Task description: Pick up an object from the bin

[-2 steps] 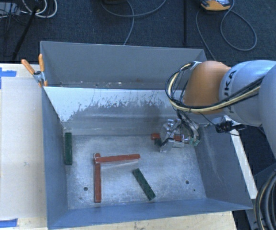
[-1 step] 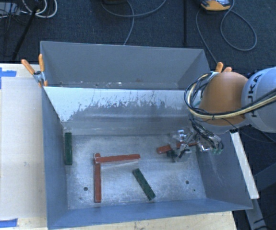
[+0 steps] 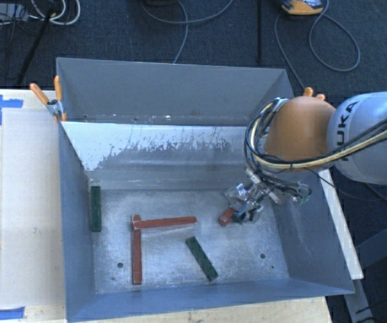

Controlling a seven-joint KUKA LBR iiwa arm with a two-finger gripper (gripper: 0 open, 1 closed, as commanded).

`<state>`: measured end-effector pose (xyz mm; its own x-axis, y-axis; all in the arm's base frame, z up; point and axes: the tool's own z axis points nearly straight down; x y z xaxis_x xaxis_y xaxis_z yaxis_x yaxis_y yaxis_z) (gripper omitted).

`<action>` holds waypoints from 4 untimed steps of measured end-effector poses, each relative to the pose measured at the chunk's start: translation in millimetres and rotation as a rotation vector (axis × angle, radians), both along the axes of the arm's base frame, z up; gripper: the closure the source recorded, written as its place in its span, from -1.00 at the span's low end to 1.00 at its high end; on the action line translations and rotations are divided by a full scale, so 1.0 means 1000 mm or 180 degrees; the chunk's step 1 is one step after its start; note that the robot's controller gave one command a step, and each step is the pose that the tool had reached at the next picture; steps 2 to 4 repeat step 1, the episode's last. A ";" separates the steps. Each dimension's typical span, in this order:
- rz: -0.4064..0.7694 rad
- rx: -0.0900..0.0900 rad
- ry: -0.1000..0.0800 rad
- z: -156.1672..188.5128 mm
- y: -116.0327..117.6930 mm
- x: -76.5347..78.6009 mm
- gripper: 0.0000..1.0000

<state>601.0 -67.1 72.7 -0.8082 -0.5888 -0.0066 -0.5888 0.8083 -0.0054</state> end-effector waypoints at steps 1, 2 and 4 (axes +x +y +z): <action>-0.0088 0.0001 -0.0004 0.139 -0.001 -0.002 1.00; -0.0088 0.0001 -0.0004 0.139 -0.001 -0.002 1.00; -0.0088 0.0001 -0.0004 0.139 -0.001 -0.002 1.00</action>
Offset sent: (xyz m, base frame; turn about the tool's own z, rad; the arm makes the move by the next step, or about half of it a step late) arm -0.0040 -0.0020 0.1346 0.0268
